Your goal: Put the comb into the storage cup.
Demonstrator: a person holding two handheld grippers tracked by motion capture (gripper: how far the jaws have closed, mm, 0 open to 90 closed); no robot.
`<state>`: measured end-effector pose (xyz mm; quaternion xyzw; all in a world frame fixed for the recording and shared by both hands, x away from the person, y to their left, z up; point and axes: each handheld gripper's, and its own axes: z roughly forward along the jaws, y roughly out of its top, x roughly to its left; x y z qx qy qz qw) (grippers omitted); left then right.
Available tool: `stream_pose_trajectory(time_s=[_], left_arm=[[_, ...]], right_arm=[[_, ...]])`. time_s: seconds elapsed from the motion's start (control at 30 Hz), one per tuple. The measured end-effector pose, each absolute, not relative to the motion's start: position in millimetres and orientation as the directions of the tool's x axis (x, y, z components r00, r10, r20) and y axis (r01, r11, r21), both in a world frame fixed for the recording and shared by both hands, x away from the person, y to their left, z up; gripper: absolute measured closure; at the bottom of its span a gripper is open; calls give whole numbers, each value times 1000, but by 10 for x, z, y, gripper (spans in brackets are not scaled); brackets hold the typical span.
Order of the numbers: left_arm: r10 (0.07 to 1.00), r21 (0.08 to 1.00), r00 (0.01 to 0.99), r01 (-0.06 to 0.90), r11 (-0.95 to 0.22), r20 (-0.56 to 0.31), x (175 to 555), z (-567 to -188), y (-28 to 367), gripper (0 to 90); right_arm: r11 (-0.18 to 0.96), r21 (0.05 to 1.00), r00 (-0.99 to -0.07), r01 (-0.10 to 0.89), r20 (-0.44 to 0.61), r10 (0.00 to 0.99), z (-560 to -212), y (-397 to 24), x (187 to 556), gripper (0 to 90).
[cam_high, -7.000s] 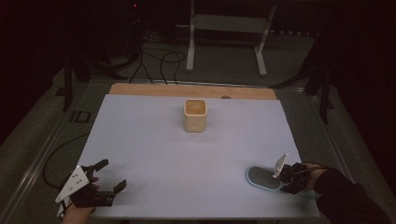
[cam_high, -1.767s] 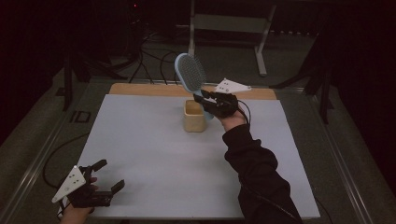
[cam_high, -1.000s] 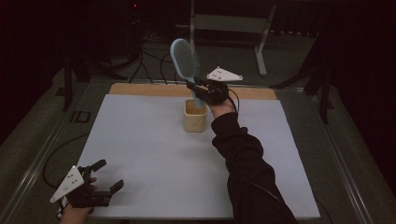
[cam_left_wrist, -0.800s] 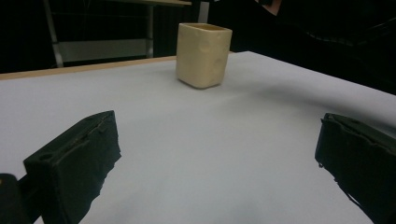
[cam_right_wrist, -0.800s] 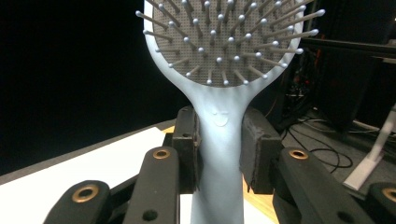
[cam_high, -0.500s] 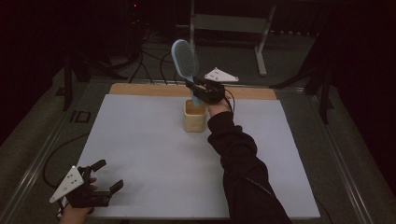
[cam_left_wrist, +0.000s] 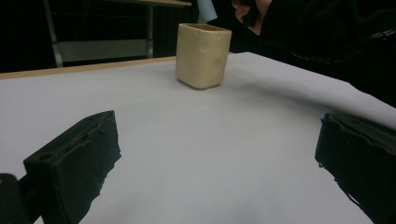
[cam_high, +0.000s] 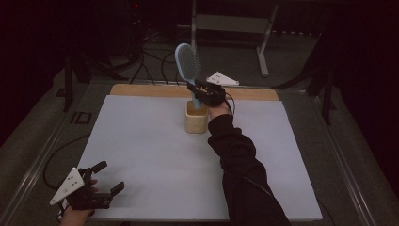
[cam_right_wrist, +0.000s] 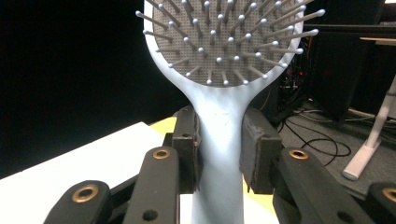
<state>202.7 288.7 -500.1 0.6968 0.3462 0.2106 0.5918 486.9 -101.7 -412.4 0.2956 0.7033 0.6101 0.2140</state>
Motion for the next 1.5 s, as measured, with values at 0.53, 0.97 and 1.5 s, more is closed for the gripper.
stream_pose_trajectory(time_s=[0.53, 0.97, 1.5], left_arm=[[731, 969, 671, 241, -53, -126, 2027, -5010, 2884, 0], [730, 969, 672, 241, -58, -124, 2030, -5015, 2884, 0], [730, 968, 672, 243, -58, -125, 2032, -5019, 2879, 0]], right_arm=[[71, 982, -736, 172, 81, 672, -4328, -1066, 4889, 700], [80, 983, -759, 163, 73, 647, -4510, -1101, 4818, 699], [184, 978, -787, 97, -38, 616, -4630, -1064, 4699, 215]])
